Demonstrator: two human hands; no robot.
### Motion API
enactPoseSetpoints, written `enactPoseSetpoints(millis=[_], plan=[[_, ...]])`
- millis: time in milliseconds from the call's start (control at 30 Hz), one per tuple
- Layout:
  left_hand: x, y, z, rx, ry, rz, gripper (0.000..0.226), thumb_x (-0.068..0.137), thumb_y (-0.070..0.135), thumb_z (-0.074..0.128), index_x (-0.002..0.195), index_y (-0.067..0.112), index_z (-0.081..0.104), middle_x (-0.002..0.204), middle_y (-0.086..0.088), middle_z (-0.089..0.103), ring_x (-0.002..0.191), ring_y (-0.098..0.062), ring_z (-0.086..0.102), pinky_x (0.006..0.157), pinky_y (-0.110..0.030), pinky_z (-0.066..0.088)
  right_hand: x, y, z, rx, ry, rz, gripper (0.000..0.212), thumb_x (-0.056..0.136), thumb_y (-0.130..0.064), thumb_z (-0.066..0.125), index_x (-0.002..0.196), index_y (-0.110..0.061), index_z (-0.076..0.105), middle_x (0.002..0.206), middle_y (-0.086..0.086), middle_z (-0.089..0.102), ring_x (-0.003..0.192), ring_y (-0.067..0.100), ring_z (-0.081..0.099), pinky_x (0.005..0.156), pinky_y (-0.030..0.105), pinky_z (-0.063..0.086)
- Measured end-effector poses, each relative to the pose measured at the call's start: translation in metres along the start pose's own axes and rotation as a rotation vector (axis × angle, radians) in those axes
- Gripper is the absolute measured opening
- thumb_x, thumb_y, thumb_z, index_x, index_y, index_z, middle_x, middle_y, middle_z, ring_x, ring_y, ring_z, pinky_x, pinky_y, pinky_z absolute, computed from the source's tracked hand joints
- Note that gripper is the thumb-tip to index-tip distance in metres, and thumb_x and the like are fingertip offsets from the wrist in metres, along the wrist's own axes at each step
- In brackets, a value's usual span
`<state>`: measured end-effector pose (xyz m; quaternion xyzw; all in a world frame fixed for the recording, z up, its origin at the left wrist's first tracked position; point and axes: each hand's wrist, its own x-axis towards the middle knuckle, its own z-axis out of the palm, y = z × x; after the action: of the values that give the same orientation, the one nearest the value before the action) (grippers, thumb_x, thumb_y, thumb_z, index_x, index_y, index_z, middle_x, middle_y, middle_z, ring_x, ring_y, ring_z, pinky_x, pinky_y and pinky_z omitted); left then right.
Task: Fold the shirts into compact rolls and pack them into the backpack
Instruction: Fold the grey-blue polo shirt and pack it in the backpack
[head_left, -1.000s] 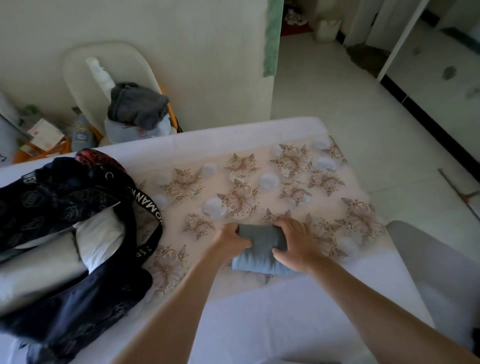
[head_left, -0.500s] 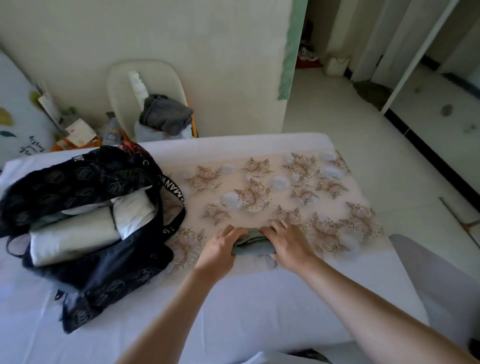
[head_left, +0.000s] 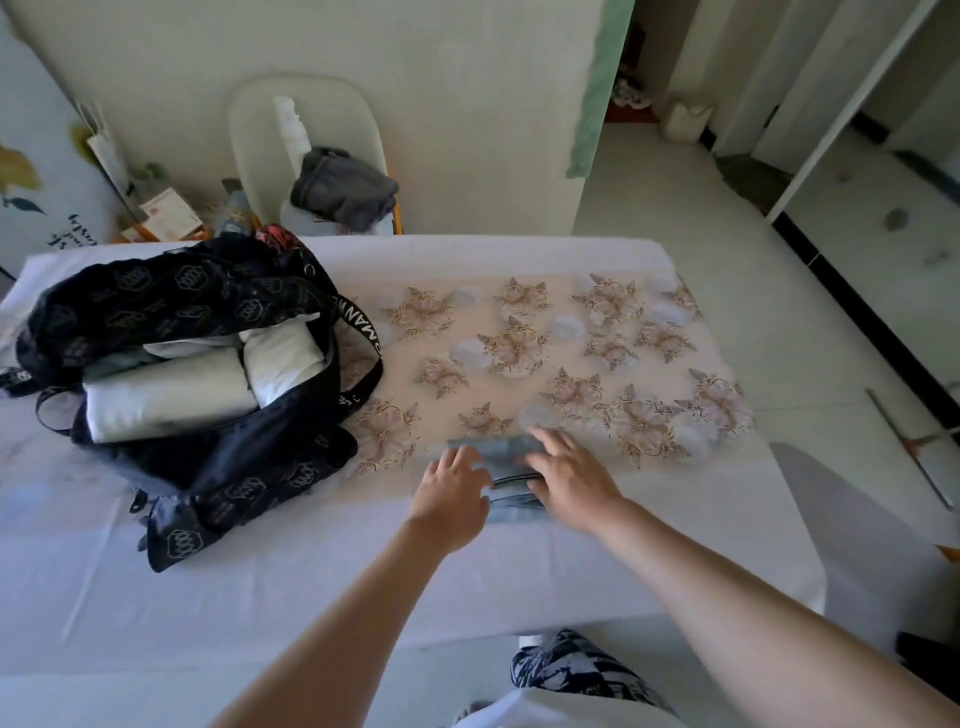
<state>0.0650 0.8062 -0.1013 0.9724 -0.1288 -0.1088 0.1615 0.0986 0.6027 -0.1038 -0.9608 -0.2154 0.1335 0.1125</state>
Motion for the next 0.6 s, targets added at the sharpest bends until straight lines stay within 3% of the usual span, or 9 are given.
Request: enactPoseSetpoints(millis=[67,100,233,333,367,433,500,600], plan=[[0.010,0.007,-0.002,0.015,0.029,0.032,0.028,0.094,0.035,0.056,0.120,0.027,0.060,0.148,0.003,0.030,0.141,-0.022,0.022,0.116,-0.036,0.023,0.001,0.000,0.008,-0.023,-0.096,0.011,0.068,0.103,-0.026,0.046,0.159,-0.015,0.010,0.167,0.006,0.002,0.154,0.024,0.001,0.123,0.041,0.015],[0.015,0.010,0.000,0.032,0.016,0.053,0.039,0.091,0.038,0.059,0.127,0.024,0.054,0.151,0.001,0.025,0.145,-0.023,0.018,0.118,-0.038,0.022,-0.001,0.000,0.013,-0.054,-0.153,0.015,0.070,0.105,-0.027,0.041,0.159,-0.014,-0.001,0.167,0.007,-0.005,0.154,0.023,-0.006,0.124,0.042,0.010],[0.027,0.010,0.019,0.202,-0.156,0.103,0.102,0.082,0.062,0.062,0.156,0.016,0.009,0.165,-0.005,-0.001,0.151,-0.030,-0.007,0.121,-0.053,0.006,-0.013,0.002,0.035,-0.081,-0.129,-0.011,0.068,0.100,-0.042,0.018,0.158,-0.016,-0.005,0.162,0.005,-0.018,0.151,0.024,-0.018,0.123,0.051,0.005],[0.027,-0.002,0.037,0.274,-0.178,0.135,0.112,0.078,0.076,0.047,0.157,0.019,-0.006,0.164,-0.007,-0.014,0.150,-0.032,-0.013,0.121,-0.056,0.006,-0.015,0.008,0.038,-0.088,-0.184,-0.025,0.089,0.092,-0.073,0.015,0.157,-0.020,-0.016,0.160,0.002,-0.029,0.148,0.023,-0.028,0.123,0.046,-0.009],[0.027,-0.004,0.039,0.265,-0.165,0.141,0.111,0.077,0.077,0.047,0.158,0.018,-0.004,0.164,-0.008,-0.011,0.150,-0.033,-0.011,0.121,-0.056,0.008,-0.014,0.010,0.037,-0.103,-0.201,-0.032,0.095,0.089,-0.078,0.018,0.157,-0.021,-0.016,0.159,0.002,-0.030,0.147,0.023,-0.028,0.123,0.044,-0.010],[0.027,-0.006,0.040,0.241,-0.154,0.145,0.105,0.082,0.065,0.059,0.158,0.015,0.008,0.165,-0.011,0.001,0.151,-0.035,0.000,0.120,-0.055,0.016,-0.012,0.012,0.032,-0.151,-0.191,-0.054,0.095,0.092,-0.068,0.036,0.158,-0.019,-0.012,0.162,0.006,-0.025,0.150,0.027,-0.021,0.124,0.047,-0.002],[0.027,-0.005,0.037,0.241,-0.142,0.161,0.089,0.083,0.046,0.060,0.156,0.011,0.021,0.163,-0.014,0.015,0.149,-0.036,0.015,0.118,-0.052,0.025,-0.009,0.013,0.026,-0.178,-0.170,-0.071,0.089,0.096,-0.043,0.053,0.159,-0.015,-0.003,0.165,0.012,-0.012,0.153,0.032,-0.008,0.124,0.050,0.007],[0.025,0.001,0.024,0.184,-0.083,0.136,0.075,0.074,0.038,0.046,0.144,0.010,0.047,0.153,-0.012,0.041,0.141,-0.031,0.039,0.109,-0.045,0.042,0.003,0.012,0.008,-0.094,-0.146,-0.085,0.071,0.091,-0.011,0.056,0.155,-0.013,0.024,0.164,0.013,0.017,0.151,0.032,0.017,0.121,0.047,0.022]])
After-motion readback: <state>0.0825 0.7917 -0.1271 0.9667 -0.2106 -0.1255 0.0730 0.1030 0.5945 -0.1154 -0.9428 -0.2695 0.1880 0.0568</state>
